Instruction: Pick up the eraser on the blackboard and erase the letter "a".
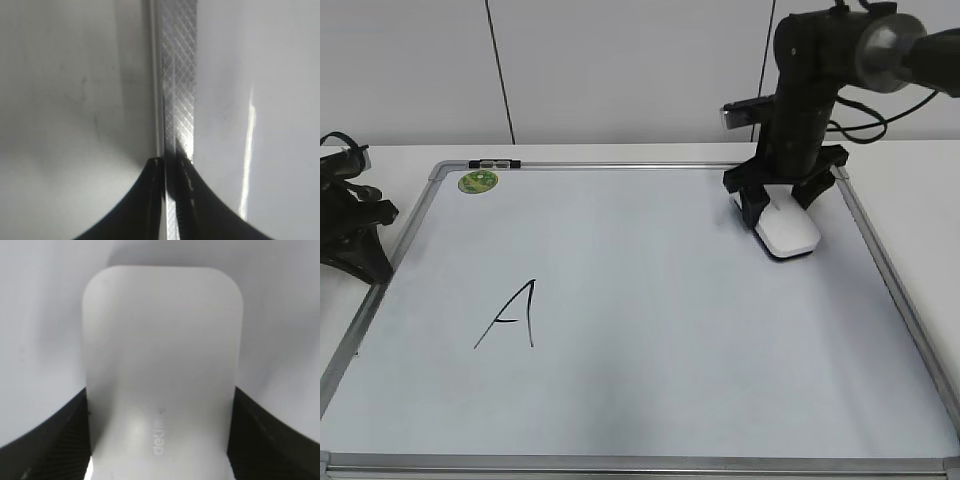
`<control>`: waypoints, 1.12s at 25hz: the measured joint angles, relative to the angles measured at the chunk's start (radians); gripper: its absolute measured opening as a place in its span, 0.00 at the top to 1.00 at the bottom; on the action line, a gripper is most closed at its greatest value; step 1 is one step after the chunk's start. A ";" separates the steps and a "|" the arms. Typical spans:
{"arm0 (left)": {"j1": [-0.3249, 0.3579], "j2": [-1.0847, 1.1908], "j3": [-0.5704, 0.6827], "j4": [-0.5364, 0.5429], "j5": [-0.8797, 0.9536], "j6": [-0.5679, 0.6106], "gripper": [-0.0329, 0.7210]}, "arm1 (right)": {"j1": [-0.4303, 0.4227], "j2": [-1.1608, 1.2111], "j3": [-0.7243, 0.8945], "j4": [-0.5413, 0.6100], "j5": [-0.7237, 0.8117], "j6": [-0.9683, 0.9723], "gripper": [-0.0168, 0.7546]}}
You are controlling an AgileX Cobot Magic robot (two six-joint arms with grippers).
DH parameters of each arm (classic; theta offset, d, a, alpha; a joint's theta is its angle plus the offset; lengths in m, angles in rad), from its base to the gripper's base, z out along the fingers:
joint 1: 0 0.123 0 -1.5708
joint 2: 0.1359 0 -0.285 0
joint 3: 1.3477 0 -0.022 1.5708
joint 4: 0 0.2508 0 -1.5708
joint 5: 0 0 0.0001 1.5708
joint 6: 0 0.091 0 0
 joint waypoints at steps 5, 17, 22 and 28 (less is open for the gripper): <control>0.000 0.000 0.000 0.000 0.000 0.000 0.90 | -0.010 -0.072 -0.063 0.010 0.002 -0.014 0.28; 0.000 0.000 0.000 0.000 -0.001 0.000 0.90 | -0.074 -0.320 0.271 0.038 0.007 0.012 0.28; 0.000 0.000 0.000 0.000 -0.001 0.000 0.90 | -0.153 -0.378 0.456 0.080 -0.018 0.020 0.28; 0.000 0.000 0.000 -0.002 -0.001 0.000 0.90 | -0.167 -0.385 0.610 0.093 -0.147 0.040 0.28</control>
